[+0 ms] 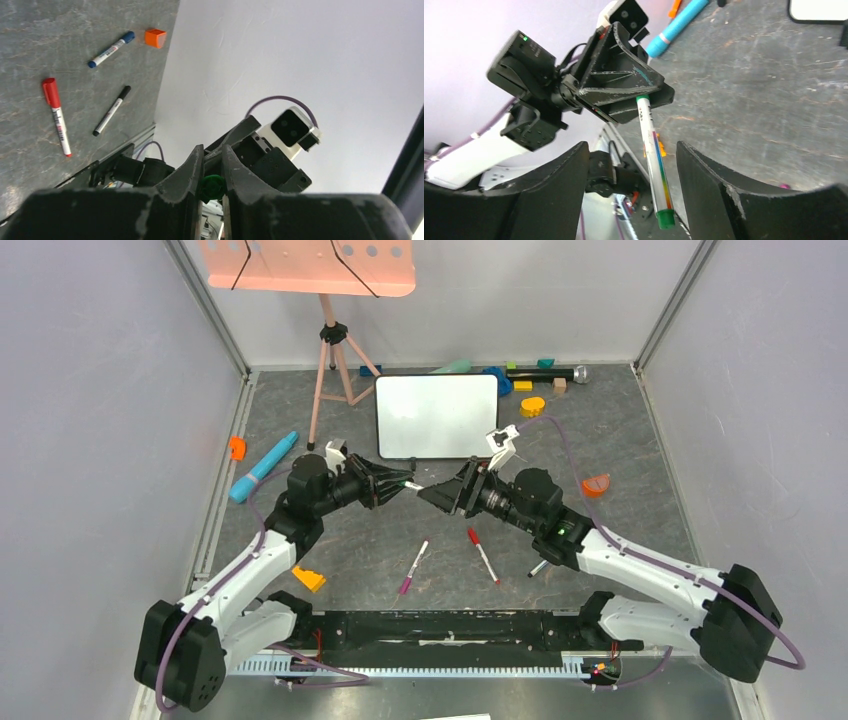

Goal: Write a sentence on the whiteboard
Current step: Open the whiteboard marker at the center of the board.

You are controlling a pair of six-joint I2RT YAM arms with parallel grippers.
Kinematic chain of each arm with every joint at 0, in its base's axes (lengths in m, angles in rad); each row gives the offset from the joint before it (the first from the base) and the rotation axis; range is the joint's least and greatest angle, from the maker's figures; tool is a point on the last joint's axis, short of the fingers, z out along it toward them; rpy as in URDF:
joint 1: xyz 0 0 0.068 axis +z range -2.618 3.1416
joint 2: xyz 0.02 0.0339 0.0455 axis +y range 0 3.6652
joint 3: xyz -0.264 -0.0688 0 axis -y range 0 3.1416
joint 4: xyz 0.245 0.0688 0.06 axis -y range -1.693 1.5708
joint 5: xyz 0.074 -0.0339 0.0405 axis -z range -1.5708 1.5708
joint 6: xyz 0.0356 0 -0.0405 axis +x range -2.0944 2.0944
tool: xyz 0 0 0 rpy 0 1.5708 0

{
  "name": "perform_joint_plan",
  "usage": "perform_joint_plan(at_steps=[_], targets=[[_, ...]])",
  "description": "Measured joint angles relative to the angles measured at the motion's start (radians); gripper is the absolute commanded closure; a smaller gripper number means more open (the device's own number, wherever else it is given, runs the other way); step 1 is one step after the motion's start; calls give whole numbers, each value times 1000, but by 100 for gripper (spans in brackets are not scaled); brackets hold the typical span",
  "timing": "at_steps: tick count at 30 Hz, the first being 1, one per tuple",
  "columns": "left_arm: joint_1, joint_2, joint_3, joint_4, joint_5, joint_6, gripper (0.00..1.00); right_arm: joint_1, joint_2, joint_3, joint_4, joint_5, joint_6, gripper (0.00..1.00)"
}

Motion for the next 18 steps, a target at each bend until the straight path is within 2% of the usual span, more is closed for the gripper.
perform_joint_plan(at_steps=[6, 10, 12, 14, 18], targets=[[0, -11, -13, 42, -3, -41, 98, -5, 50, -1, 91, -23, 93, 58], [0, -27, -27, 51, -3, -45, 98, -6, 82, -1, 109, -30, 127, 80], [0, -31, -27, 54, -3, -46, 98, -7, 88, -1, 110, -31, 138, 85], [1, -34, -27, 54, -3, -46, 98, -7, 90, -1, 110, -34, 149, 100], [2, -35, -27, 55, -3, -47, 98, -8, 90, -1, 109, -38, 166, 100]])
